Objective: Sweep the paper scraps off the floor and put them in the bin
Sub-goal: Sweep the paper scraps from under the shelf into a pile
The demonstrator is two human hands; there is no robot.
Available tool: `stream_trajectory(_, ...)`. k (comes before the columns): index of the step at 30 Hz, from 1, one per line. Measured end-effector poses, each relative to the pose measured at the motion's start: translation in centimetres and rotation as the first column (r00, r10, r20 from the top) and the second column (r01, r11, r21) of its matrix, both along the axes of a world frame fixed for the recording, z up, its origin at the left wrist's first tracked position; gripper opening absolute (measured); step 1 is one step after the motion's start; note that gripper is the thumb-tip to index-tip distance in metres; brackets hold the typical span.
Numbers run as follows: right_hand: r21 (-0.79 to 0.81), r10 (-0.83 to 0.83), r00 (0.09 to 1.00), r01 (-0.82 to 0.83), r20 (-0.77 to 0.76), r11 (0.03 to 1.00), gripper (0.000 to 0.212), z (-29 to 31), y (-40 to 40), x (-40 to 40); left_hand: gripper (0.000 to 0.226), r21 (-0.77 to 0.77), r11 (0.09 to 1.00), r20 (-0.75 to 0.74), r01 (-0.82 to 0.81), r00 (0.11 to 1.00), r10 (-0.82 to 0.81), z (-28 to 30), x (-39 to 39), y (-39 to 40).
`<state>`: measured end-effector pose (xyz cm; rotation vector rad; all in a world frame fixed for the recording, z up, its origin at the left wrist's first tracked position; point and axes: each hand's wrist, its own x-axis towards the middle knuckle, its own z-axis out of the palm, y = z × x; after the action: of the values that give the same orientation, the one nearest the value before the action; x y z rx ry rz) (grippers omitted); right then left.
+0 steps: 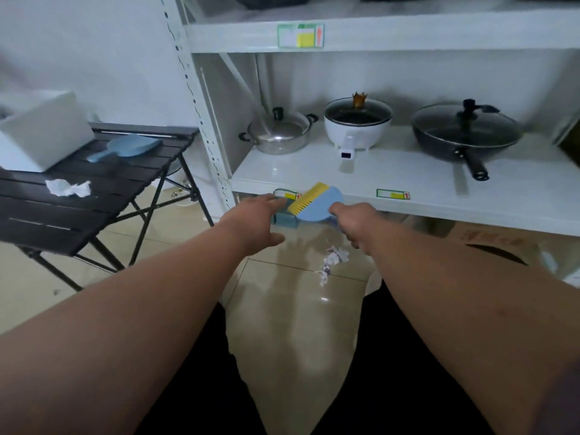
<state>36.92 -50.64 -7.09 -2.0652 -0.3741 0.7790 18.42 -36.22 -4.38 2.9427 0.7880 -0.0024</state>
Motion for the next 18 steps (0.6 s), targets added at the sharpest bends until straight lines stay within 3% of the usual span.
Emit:
stream_trajectory(4,0.054,-0.079,0.995,0.082,-0.056,0.995,0.034,-0.3,-0.1,0.5,0.096,-0.062,0.998,0.012,-0.010,1.000,0.010,-0.7,1.1,-0.3)
stream_trajectory(9,0.153,-0.149,0.986,0.159,-0.075,0.975,0.034,-1.3,2.0,0.7,0.107,-0.164,0.973,0.046,-0.164,0.984,0.173,-2.2,3.1,0.8)
stream_trajectory(12,0.191,-0.105,0.990,0.121,-0.089,0.974,0.030,-3.1,2.6,0.9,0.107,-0.173,0.977,0.048,-0.122,0.990,0.133,-2.8,4.8,2.1)
stream_trajectory(15,0.126,-0.043,0.990,0.060,-0.134,0.990,0.030,-5.0,2.6,3.1,0.107,-0.113,0.989,-0.006,-0.093,0.996,0.093,-4.7,6.6,3.9)
stream_trajectory(18,-0.045,-0.058,0.981,0.051,-0.182,0.998,0.028,-7.6,2.7,6.3,0.112,-0.094,0.993,-0.085,-0.067,0.995,0.059,-8.0,9.1,5.8)
